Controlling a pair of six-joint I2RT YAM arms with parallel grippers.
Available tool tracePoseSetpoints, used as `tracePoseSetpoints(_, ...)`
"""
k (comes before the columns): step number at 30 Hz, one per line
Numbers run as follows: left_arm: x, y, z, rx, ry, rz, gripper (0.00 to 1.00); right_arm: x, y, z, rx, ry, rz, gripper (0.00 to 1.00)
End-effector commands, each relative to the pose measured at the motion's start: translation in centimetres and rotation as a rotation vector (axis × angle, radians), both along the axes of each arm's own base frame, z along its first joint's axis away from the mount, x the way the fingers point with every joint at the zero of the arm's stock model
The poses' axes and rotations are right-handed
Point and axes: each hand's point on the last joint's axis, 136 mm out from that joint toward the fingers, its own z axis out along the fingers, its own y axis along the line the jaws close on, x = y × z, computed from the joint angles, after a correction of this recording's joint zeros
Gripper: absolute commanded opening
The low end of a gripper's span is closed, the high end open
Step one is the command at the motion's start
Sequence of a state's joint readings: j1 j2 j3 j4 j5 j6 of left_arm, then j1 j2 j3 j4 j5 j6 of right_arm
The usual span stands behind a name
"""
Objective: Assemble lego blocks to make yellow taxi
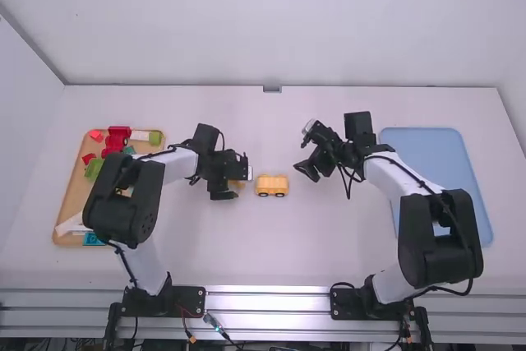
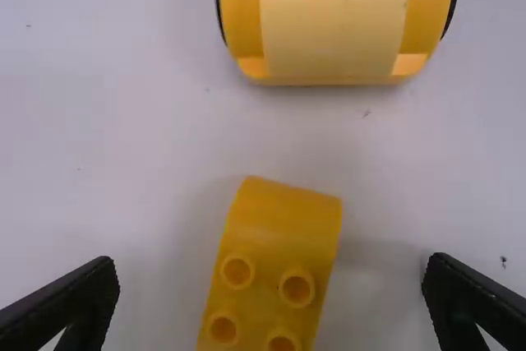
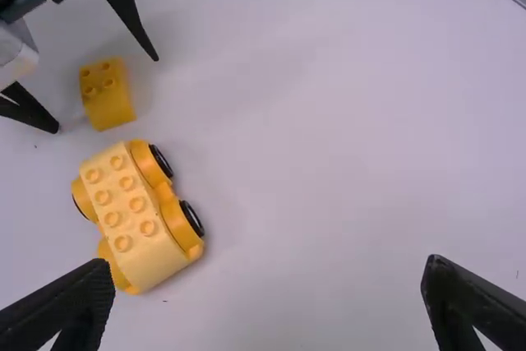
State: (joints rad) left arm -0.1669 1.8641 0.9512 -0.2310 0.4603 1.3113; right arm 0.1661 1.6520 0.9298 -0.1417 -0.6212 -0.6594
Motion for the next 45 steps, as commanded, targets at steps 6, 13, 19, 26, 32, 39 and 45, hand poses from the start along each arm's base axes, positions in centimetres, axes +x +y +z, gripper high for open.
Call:
tracePoseSetpoints(6, 0.3, 1.2, 3.6, -0.413, -0.002, 0.002, 0.99, -0.3, -0.1, 0.2, 0.004, 0.019, -0.004, 0.99)
tracePoseSetpoints(13, 0.0, 1.2, 2.5, -0.523, 0.03, -0.017, 0.99, -0.4, 0.5, 0.2, 0.005, 0.012, 0.013, 0.99)
tracePoseSetpoints(19, -0.3, 0.2, 1.2, -0.461, 0.018, -0.076, 1.0, -0.4, 0.5, 0.3, 0.005, 0.011, 0.012, 0.99)
tracePoseSetpoints(26, -0.1, 0.5, 0.8, -0.429, 0.006, -0.077, 0.83, -0.5, 0.5, 0.2, 0.006, 0.015, 0.014, 0.99)
tracePoseSetpoints(32, -0.3, 0.7, 0.6, -0.443, 0.017, -0.072, 0.9, -0.7, 1.0, 0.2, 0.005, 0.013, 0.025, 0.99)
tracePoseSetpoints(39, 0.6, 0.6, 0.0, -0.464, 0.034, -0.039, 0.94, -0.7, 0.9, 0.2, 0.006, 0.017, 0.023, 0.99)
tracePoseSetpoints(45, -0.2, 0.6, -0.3, -0.429, 0.049, -0.09, 0.78, -0.8, 0.9, 0.2, 0.005, 0.021, 0.024, 0.99)
